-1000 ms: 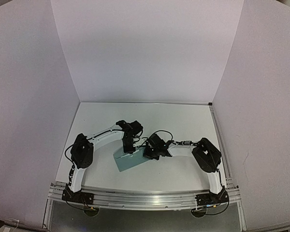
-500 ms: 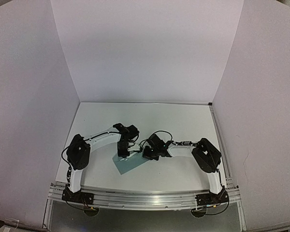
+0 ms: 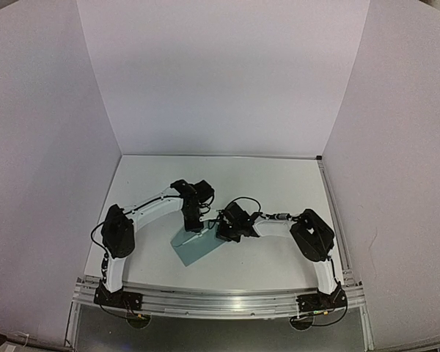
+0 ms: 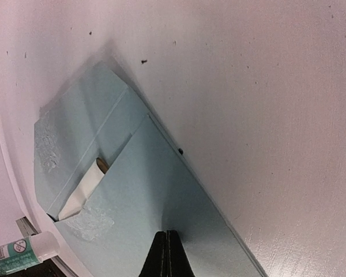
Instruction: Place the letter into the envelope and seal it
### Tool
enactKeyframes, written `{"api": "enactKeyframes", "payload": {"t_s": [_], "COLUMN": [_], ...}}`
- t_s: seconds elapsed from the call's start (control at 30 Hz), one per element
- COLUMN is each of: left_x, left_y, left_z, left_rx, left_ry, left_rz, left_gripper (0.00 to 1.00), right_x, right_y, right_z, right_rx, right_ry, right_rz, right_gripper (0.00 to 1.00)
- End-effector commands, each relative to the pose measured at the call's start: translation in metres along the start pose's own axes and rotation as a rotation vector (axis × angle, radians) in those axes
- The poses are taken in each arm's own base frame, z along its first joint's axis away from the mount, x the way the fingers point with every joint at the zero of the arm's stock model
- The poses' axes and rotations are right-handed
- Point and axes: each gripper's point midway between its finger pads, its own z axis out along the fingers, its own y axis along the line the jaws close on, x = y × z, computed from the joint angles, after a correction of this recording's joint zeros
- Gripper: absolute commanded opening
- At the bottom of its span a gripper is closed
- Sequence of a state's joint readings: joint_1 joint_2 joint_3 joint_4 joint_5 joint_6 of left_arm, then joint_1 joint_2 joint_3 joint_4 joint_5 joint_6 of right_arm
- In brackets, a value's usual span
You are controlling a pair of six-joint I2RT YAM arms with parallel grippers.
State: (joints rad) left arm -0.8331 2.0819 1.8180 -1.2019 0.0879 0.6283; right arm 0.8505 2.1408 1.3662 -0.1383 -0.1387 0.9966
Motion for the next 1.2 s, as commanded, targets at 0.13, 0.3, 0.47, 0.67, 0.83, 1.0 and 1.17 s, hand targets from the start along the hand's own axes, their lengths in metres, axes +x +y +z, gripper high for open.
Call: {"api": "enactKeyframes", "payload": {"t_s": [0.13, 0.3, 0.47, 0.67, 0.83, 1.0, 1.17], "left_x": [-0.01, 0.003, 0.026, 0.047, 0.064, 0.077, 0.089], "left_y": [0.0, -0.014, -0.023, -0.028, -0.024, -0.032, -0.041], "left_z": [0.024, 0.041, 0.055, 0.046, 0.035, 0.026, 0.027], "left_rx": [-0.038, 0.022, 0.047, 0.061, 0.031, 0.064, 0.095], "left_ry": [-0.017, 0.031, 0.11, 0.197, 0.282, 0.343, 0.384], "left_rz": [0.077, 0.065, 0.068, 0.069, 0.078, 0.069, 0.041], "left_gripper": [0.0, 0.0, 0.0, 0.0, 0.0, 0.0, 0.0], "right_x": [0.004, 0.004, 0.004, 0.006, 0.006, 0.005, 0.005], "right_y": [-0.025, -0.026, -0.027, -0.03, -0.031, -0.03, -0.031], "right_z": [0.01, 0.01, 0.009, 0.007, 0.005, 0.004, 0.004], "right_rx": [0.086, 0.089, 0.09, 0.098, 0.1, 0.1, 0.102], "right_ry": [0.023, 0.023, 0.023, 0.021, 0.019, 0.015, 0.014], "right_rz": [0.024, 0.025, 0.024, 0.028, 0.028, 0.026, 0.026], "right_gripper": [0.0, 0.0, 0.0, 0.0, 0.0, 0.0, 0.0]}}
